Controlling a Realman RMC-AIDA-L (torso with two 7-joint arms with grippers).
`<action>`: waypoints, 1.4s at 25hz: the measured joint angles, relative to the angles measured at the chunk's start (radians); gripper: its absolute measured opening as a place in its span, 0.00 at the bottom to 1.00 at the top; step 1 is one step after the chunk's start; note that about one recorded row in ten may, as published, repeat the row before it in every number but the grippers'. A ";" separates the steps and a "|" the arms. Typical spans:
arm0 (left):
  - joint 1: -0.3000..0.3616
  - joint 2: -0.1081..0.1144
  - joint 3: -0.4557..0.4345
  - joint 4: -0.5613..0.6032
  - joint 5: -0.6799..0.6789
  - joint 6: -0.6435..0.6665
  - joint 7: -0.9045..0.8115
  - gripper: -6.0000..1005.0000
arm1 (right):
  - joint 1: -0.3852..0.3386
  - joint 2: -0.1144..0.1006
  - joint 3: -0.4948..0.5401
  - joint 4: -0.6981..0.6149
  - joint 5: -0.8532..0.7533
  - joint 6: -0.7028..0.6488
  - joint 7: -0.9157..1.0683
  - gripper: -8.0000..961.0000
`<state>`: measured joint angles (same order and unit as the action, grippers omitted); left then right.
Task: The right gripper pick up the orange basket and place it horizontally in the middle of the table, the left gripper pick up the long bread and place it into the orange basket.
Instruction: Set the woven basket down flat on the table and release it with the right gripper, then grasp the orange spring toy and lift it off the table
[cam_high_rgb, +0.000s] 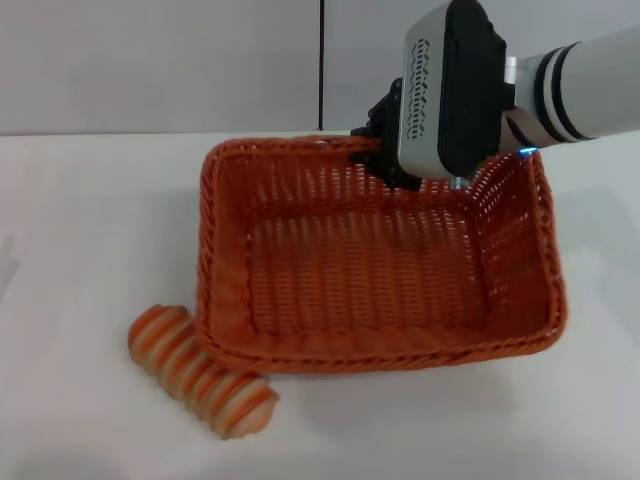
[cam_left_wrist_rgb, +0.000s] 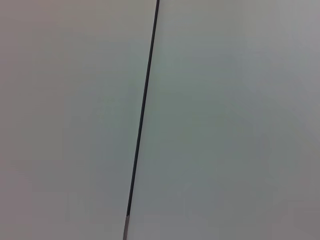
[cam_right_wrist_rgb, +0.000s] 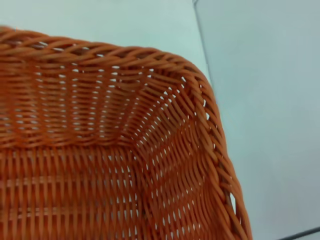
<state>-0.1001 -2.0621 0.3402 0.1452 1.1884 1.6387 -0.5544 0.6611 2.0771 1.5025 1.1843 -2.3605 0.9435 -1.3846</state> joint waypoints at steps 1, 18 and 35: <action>-0.001 0.000 0.000 0.000 0.001 0.000 0.000 0.76 | -0.007 0.000 -0.002 0.000 0.017 -0.015 -0.006 0.18; -0.003 0.002 0.000 -0.001 0.002 -0.006 0.001 0.75 | -0.027 0.002 -0.066 -0.044 0.136 -0.104 -0.065 0.24; -0.006 0.002 0.000 0.002 0.002 -0.010 -0.002 0.75 | -0.184 -0.001 -0.024 0.144 0.322 -0.228 -0.111 0.57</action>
<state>-0.1065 -2.0601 0.3405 0.1477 1.1903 1.6288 -0.5559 0.4766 2.0756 1.4787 1.3278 -2.0385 0.7154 -1.4956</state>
